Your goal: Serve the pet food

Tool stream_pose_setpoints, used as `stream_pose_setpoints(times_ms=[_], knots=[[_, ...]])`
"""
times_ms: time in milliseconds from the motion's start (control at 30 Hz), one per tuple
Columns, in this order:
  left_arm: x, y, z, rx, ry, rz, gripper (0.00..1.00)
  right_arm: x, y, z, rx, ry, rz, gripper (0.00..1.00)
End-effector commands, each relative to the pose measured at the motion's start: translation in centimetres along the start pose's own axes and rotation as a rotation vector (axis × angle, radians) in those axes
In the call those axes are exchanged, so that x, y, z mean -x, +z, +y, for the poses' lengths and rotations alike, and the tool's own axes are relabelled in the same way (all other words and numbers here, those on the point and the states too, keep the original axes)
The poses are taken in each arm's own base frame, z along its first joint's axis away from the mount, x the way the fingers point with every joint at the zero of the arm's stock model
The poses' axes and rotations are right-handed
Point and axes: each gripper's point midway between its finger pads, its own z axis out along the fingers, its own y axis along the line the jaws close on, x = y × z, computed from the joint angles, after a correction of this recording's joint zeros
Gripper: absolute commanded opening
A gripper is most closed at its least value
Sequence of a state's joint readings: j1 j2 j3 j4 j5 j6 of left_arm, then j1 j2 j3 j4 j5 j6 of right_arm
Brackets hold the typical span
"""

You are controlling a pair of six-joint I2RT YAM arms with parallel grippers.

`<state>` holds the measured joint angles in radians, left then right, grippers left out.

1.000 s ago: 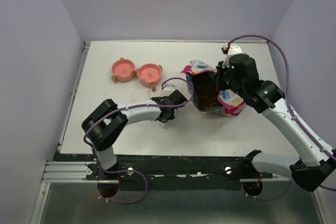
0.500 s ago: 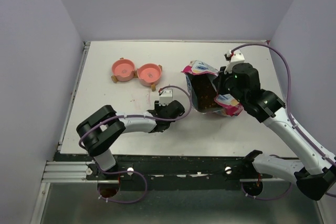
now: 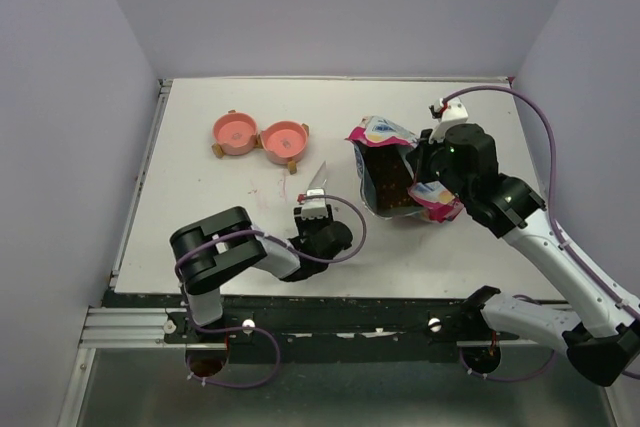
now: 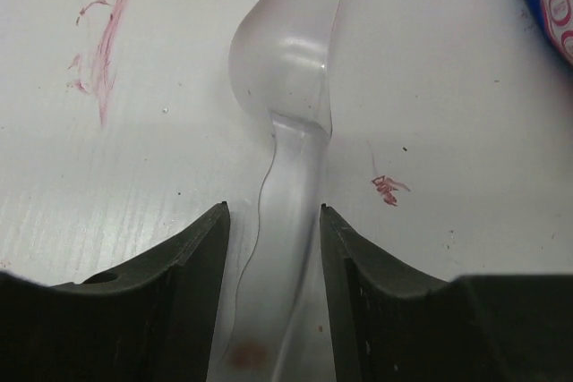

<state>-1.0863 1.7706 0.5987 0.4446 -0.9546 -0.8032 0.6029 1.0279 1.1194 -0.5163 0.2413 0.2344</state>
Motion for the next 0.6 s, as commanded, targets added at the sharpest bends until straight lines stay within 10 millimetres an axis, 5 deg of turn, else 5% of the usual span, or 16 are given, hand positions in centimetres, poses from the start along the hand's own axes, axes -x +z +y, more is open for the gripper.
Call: stream_pose_setpoints(times_ms=[0,100,333,567], knots=[[-7.1,0.0,2.8,-0.008,0.106,0.139,0.53,0.0,-0.8,-0.1,0.014,-0.019,-0.011,0.01],[-8.1,0.3,3.1,-0.004,0.129,0.149,0.46,-0.1,-0.8,0.0,0.016,-0.020,-0.006,0.01],[-8.8,-0.9,4.0,-0.048,0.099,0.177,0.00,-0.7,-0.5,-0.2,0.009,-0.015,-0.003,0.01],[-6.2,-5.0,1.5,-0.295,-0.010,0.280,0.00,-0.3,-0.2,-0.2,-0.003,0.004,-0.007,0.01]])
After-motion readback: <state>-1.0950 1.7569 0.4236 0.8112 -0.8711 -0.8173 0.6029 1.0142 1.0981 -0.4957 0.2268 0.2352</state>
